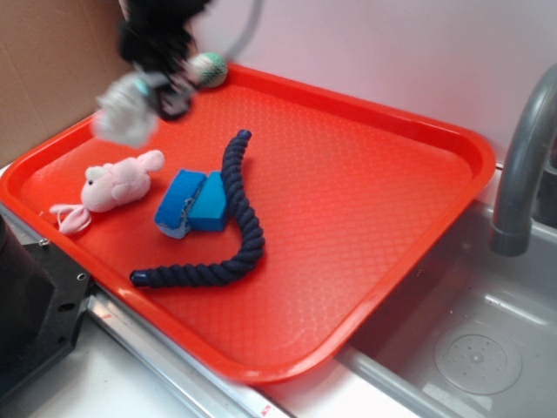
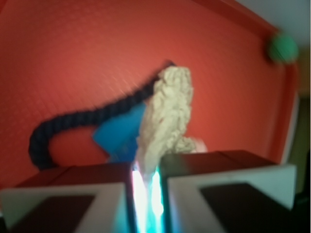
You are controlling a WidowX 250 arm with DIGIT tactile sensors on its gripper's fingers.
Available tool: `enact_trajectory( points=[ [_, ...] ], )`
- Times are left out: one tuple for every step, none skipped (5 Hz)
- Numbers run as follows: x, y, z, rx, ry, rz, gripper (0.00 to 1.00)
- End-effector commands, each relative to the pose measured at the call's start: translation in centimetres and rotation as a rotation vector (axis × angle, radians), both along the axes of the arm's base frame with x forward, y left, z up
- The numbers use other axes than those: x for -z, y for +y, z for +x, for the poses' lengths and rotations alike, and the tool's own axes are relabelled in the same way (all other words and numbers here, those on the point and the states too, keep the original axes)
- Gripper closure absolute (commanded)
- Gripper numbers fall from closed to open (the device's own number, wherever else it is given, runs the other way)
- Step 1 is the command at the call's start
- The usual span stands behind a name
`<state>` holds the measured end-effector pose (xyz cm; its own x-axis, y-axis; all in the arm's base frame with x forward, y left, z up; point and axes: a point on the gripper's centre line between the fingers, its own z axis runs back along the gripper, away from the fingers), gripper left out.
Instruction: Grab the white paper.
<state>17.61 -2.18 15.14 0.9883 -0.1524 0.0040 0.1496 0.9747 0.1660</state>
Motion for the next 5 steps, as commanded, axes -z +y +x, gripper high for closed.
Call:
enact_trajectory(
  points=[
    [-8.3,2.7,-1.1,-0.333,-0.133,-0.093,1.00],
    [-8.9,5.5,0.4,-0.446,-0.183,-0.132,1.00],
    [-9.5,7.9,3.3,-0.531,-0.240,-0.120,1.00],
    [-9.4,7.6,4.9,-0.477,-0.291,-0.084,1.00],
    [-8.6,6.6,4.3,-0.433,-0.276,-0.075,1.00]
  ],
)
